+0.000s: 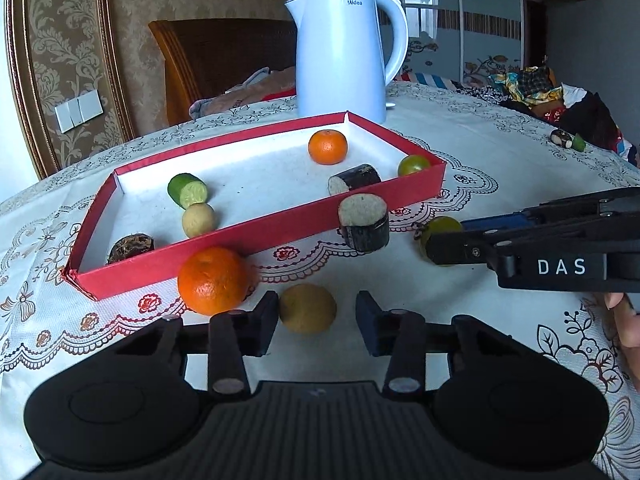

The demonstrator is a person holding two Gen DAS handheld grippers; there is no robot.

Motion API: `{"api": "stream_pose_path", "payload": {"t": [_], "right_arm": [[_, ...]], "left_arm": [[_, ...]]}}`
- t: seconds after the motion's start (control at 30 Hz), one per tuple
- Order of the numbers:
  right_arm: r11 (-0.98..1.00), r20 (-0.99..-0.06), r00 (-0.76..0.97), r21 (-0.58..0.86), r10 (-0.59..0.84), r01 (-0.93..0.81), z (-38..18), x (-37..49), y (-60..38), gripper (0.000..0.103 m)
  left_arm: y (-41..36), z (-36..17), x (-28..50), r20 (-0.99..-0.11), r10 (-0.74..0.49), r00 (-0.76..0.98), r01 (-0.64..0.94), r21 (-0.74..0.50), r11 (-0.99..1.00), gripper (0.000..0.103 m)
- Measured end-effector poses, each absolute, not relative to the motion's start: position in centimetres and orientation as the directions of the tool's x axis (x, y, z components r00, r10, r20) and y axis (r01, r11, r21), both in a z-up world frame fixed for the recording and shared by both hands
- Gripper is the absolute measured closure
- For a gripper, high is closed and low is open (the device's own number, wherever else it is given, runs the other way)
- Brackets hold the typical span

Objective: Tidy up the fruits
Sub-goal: 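Grasp the tan round fruit with the left tool while the right tool holds the green fruit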

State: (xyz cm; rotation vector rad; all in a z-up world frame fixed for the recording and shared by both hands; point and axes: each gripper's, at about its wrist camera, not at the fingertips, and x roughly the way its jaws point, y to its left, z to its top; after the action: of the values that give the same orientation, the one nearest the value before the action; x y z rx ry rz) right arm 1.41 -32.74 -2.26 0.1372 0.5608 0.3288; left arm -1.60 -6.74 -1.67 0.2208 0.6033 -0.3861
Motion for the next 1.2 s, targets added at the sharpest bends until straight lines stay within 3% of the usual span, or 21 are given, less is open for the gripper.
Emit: {"api": "stream_pose_path", "payload": {"t": [0.23,0.5,0.73,1.2], "right_arm": [[0.946,-0.501,0.802,0.188,0.325,-0.265,-2.1,1.4,-32.3,0.073],[0.949,-0.5,0.807,0.169,0.314,-0.265,-2.1,1.4,-31.9,0.073],[0.949,-0.453,0.834,0.143,0.316,-0.282,-1.5,0.7,-31.8,0.073],[0.965,-0.36,0.896,0.076,0.26,-0.25,1.8,4.1,-30.6,0.073]], "left_arm": [[-6.7,-1.6,-1.5,-0.584,-0.281,0.761,0.406,0.092,0.909,0.072],[-6.4,-1.4,-1.8,-0.563,-0.271,0.78,0.385,0.091,0.919,0.073],[-6.4,-0.3,-2.9,-0.47,-0.237,0.85,0.335,0.137,0.932,0.073],[-5.5,2.0,2.1,-0.456,-0.133,0.88,0.177,0.056,0.983,0.073]]}}
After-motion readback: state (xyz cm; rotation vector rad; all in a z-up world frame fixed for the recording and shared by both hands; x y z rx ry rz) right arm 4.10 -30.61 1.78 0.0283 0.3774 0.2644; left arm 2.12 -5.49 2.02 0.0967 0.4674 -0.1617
